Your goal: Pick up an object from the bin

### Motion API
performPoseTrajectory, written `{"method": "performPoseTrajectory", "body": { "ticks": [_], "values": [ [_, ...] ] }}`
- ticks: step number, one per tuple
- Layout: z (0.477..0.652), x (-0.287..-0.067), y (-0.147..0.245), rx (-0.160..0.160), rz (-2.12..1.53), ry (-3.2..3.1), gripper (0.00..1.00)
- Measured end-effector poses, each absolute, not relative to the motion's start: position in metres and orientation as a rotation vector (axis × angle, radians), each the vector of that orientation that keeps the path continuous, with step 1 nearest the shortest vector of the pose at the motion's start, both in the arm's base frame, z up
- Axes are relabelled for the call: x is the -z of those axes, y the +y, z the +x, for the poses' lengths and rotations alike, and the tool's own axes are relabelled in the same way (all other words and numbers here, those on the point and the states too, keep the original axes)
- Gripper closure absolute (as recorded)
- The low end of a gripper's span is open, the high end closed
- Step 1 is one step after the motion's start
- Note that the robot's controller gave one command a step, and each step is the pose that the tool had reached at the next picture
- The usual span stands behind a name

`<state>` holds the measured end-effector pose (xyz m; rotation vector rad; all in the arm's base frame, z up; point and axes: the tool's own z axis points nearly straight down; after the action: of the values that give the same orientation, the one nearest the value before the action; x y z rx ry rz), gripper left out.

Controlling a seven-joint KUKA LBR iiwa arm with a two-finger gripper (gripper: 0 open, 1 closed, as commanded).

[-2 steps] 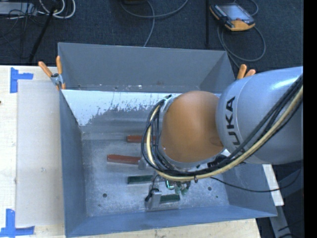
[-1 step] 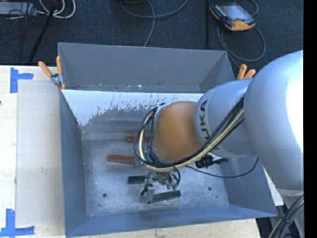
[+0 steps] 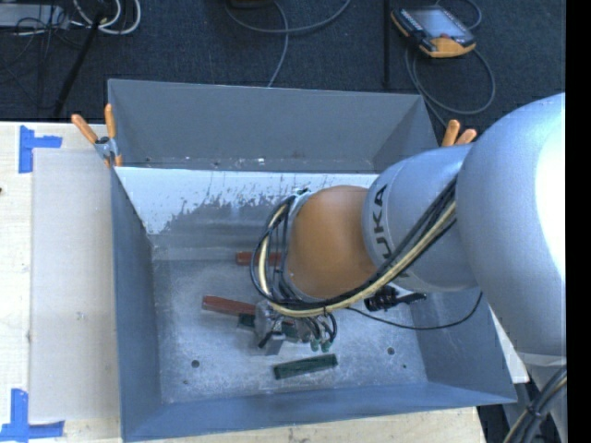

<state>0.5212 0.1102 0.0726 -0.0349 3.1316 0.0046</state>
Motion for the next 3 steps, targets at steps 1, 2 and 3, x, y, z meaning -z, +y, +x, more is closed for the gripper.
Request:
{"method": "performPoseTrajectory", "body": {
  "ticks": [1, 2, 3],
  "values": [
    [0.518, -0.070, 0.109, -0.001, -0.033, 3.141, 0.00],
    [0.519, -0.071, 0.110, -0.002, -0.031, 3.140, 1.00],
    [0.526, -0.191, 0.130, -0.003, -0.172, 3.128, 1.00]
  ]
}}
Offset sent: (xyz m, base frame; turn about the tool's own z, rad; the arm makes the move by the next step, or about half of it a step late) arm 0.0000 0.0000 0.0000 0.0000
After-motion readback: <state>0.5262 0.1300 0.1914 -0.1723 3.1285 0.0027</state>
